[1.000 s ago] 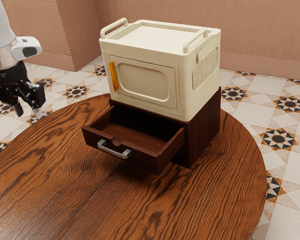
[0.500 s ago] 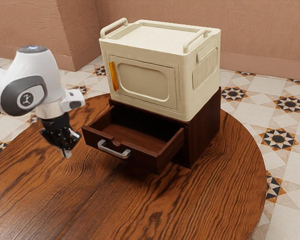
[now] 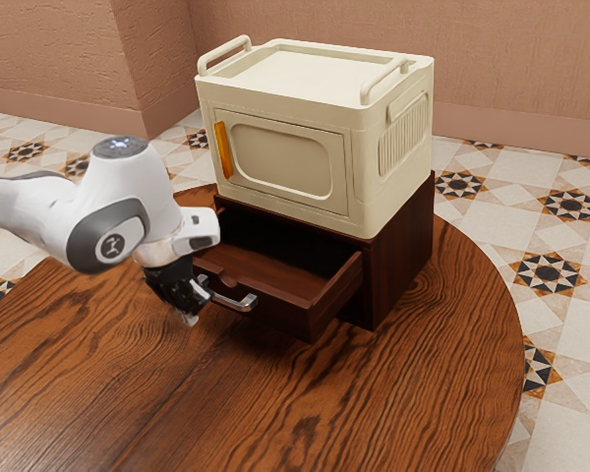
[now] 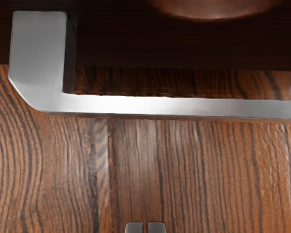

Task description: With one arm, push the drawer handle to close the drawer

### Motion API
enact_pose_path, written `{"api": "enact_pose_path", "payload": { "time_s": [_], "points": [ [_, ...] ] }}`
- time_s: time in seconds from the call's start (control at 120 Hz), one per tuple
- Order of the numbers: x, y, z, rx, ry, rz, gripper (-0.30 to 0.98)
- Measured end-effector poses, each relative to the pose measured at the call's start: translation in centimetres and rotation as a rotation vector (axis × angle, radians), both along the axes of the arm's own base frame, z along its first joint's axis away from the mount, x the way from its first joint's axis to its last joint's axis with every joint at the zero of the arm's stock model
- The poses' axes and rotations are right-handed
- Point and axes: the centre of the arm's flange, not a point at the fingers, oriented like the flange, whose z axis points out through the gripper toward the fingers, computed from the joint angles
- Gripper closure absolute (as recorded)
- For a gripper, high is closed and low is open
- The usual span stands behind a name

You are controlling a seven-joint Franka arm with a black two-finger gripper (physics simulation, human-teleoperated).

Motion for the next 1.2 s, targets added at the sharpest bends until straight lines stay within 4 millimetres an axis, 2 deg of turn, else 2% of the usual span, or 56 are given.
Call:
{"api": "enact_pose_path", "payload": {
  "time_s": [0.3,0.658,1.2],
  "points": [
    [3.0,-0.9,-0.1,0.007,-0.034,-0.058,0.79],
    [9.3,-1.7,0.3,0.019,-0.075,-0.11,0.79],
    [16.0,-2.8,-0.6,0.014,-0.101,-0.175,0.79]
  ]
}}
